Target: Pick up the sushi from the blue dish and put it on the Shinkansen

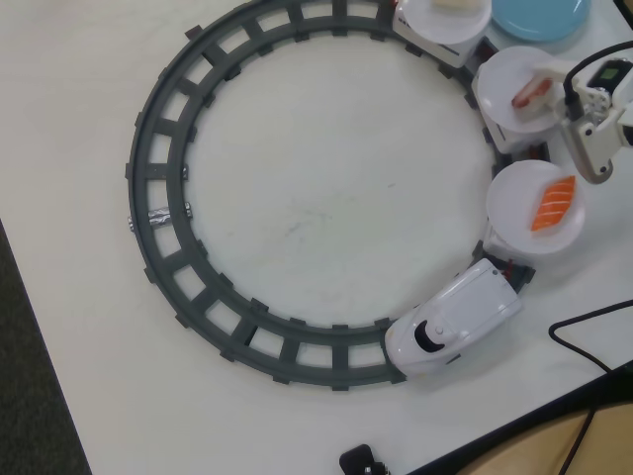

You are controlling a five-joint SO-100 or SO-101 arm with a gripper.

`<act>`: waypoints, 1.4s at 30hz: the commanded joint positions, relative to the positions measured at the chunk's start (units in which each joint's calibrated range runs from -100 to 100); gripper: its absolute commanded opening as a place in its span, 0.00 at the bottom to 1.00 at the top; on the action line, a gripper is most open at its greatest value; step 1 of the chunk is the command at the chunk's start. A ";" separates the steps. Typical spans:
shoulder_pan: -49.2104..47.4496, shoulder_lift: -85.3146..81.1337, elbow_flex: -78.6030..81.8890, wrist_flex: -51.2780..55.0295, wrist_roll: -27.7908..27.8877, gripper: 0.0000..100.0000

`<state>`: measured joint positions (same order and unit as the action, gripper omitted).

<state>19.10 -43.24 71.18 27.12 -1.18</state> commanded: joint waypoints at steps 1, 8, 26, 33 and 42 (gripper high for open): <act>-1.76 -0.89 -3.59 2.19 0.86 0.24; -3.34 -4.06 -3.68 4.24 2.07 0.28; 12.32 -40.06 -1.70 29.06 1.81 0.27; 26.76 -55.25 12.93 29.32 1.81 0.27; 39.17 -55.17 24.51 29.83 1.81 0.27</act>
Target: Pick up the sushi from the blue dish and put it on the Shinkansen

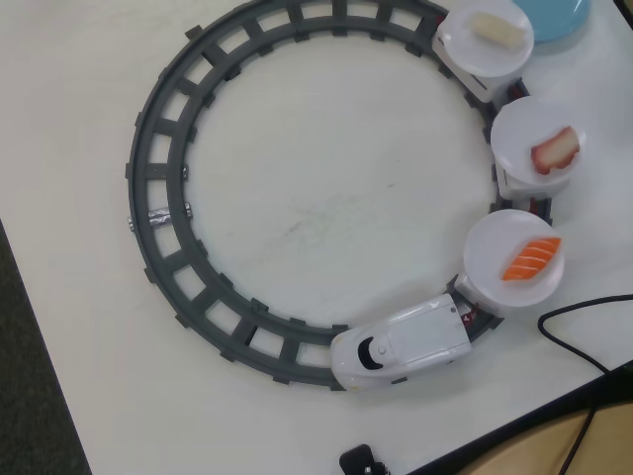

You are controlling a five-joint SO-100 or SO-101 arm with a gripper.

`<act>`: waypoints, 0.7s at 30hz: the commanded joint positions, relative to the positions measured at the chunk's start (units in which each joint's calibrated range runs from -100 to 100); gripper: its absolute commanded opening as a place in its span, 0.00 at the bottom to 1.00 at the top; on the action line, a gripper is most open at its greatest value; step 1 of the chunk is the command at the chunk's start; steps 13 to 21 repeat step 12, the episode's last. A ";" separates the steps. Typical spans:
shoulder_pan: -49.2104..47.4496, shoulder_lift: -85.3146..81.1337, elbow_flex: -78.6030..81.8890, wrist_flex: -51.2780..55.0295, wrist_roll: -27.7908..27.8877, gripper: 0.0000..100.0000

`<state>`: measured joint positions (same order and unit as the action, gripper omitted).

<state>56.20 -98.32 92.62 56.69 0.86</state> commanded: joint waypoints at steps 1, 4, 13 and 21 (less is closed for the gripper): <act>2.16 -0.18 3.61 0.26 -0.23 0.27; 3.74 -0.18 3.43 0.43 -0.23 0.27; 4.45 -0.18 3.43 0.43 -0.23 0.27; 4.45 -0.18 3.43 0.43 -0.23 0.27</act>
